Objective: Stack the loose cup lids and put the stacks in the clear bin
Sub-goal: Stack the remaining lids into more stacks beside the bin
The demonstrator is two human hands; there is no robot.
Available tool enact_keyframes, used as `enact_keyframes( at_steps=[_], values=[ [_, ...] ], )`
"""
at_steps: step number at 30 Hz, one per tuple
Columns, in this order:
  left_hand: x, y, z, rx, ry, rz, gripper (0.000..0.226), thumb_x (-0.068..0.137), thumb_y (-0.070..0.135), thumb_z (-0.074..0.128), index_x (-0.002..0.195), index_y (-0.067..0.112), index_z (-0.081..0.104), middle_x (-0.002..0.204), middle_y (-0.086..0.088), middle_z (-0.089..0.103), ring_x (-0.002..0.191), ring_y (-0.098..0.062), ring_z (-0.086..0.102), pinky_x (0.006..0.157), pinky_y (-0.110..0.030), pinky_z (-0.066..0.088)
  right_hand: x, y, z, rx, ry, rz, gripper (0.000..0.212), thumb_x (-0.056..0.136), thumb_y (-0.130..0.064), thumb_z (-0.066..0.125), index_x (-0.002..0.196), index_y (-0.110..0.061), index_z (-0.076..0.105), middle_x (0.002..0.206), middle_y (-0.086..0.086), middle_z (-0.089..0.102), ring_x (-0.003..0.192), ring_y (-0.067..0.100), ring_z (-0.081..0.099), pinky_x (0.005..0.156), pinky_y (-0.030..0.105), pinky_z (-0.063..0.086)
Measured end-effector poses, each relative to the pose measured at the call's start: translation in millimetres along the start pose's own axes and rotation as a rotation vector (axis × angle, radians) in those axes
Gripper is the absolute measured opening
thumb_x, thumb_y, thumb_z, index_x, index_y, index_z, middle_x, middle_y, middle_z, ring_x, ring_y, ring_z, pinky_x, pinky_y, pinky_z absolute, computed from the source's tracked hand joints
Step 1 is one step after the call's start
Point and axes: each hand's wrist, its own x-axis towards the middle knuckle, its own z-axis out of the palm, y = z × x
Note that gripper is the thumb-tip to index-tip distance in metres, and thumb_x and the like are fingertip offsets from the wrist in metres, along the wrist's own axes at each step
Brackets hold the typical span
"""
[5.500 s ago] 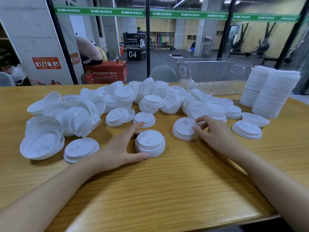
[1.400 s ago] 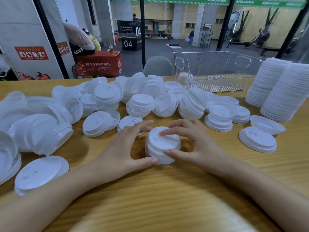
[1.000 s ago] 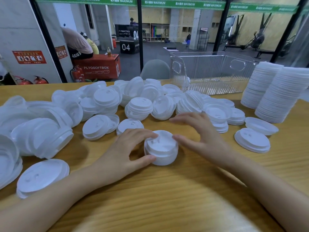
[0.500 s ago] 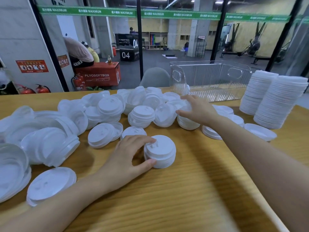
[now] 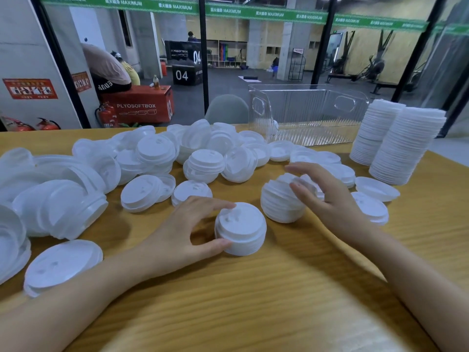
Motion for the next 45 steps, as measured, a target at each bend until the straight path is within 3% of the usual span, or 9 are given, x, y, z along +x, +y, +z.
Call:
enact_keyframes(
  at_steps=[4, 8, 13, 19, 25, 28, 34, 40, 45],
  values=[
    [-1, 1, 0, -0.021, 0.001, -0.035, 0.058, 0.074, 0.066, 0.059, 0.129, 0.051, 0.047, 0.125, 0.034, 0.049, 0.126, 0.005, 0.040, 0.098, -0.002, 0.026, -2, 7, -6, -0.012, 0.076, 0.137, 0.047, 0.093, -0.060, 0.050, 0.129, -0.030, 0.056, 0.127, -0.013, 0.059, 0.120, 0.010, 0.052, 0.099, 0.031, 0.042],
    [-1, 3, 0, -0.018, -0.006, -0.039, 0.058, 0.074, 0.066, 0.059, 0.129, 0.050, 0.048, 0.126, 0.031, 0.051, 0.126, 0.004, 0.041, 0.097, -0.003, 0.027, -1, 11, -6, -0.036, 0.027, 0.222, 0.040, 0.097, -0.044, 0.049, 0.131, -0.025, 0.056, 0.119, -0.006, 0.060, 0.108, 0.012, 0.054, 0.087, 0.026, 0.041],
    [-1, 4, 0, -0.026, -0.004, -0.030, 0.057, 0.075, 0.063, 0.060, 0.129, 0.047, 0.049, 0.126, 0.033, 0.050, 0.124, 0.003, 0.043, 0.094, -0.002, 0.029, 0, 9, -3, -0.034, -0.088, 0.255, 0.030, 0.096, -0.052, 0.033, 0.079, -0.035, 0.051, 0.078, -0.010, 0.053, 0.077, 0.009, 0.048, 0.069, 0.027, 0.034],
    [-1, 4, 0, -0.015, 0.001, -0.021, 0.055, 0.076, 0.063, 0.060, 0.127, 0.048, 0.049, 0.126, 0.033, 0.049, 0.123, 0.002, 0.044, 0.095, -0.003, 0.029, -3, 11, -6, 0.157, -0.116, 0.342, 0.025, 0.097, -0.047, 0.049, 0.117, -0.037, 0.061, 0.112, -0.008, 0.065, 0.105, 0.007, 0.058, 0.087, 0.027, 0.044],
    [-2, 5, 0, -0.034, -0.001, -0.020, 0.056, 0.075, 0.063, 0.063, 0.127, 0.052, 0.047, 0.125, 0.030, 0.051, 0.123, -0.001, 0.046, 0.097, -0.006, 0.032, -2, -1, -6, 0.142, 0.076, 0.246, 0.031, 0.088, -0.044, 0.069, 0.117, -0.038, 0.061, 0.118, -0.019, 0.059, 0.113, 0.004, 0.053, 0.089, 0.026, 0.043],
    [-2, 6, 0, -0.054, -0.009, -0.010, 0.059, 0.073, 0.061, 0.066, 0.128, 0.054, 0.045, 0.130, 0.031, 0.049, 0.126, -0.002, 0.045, 0.100, -0.008, 0.033, -4, -10, -6, 0.125, 0.138, 0.134, 0.039, 0.079, -0.058, 0.065, 0.114, -0.041, 0.062, 0.115, -0.022, 0.062, 0.113, 0.000, 0.053, 0.087, 0.022, 0.041],
    [-2, 8, -1, -0.113, -0.015, -0.006, 0.075, 0.070, 0.057, 0.072, 0.135, 0.051, 0.036, 0.132, 0.029, 0.050, 0.131, -0.001, 0.043, 0.104, -0.012, 0.031, -19, -37, 9, 0.145, -0.039, -0.098, 0.040, 0.079, -0.054, 0.062, 0.116, -0.038, 0.064, 0.117, -0.020, 0.063, 0.117, 0.009, 0.050, 0.089, 0.009, 0.033],
    [-1, 4, 1, -0.120, -0.012, -0.031, 0.084, 0.069, 0.056, 0.076, 0.140, 0.051, 0.032, 0.131, 0.026, 0.050, 0.132, 0.000, 0.041, 0.107, -0.022, 0.033, -22, -36, 30, -0.026, -0.177, -0.230, 0.040, 0.080, -0.058, 0.065, 0.114, -0.037, 0.068, 0.122, -0.022, 0.063, 0.122, 0.018, 0.045, 0.103, 0.037, 0.038],
    [-2, 6, 0, -0.105, -0.024, -0.045, 0.082, 0.066, 0.061, 0.075, 0.136, 0.058, 0.032, 0.130, 0.032, 0.048, 0.132, 0.004, 0.039, 0.104, -0.010, 0.028, -21, -30, 29, -0.102, -0.166, -0.227, 0.044, 0.079, -0.063, 0.061, 0.115, -0.038, 0.067, 0.123, -0.023, 0.061, 0.119, 0.015, 0.043, 0.103, 0.036, 0.037]
  ],
)
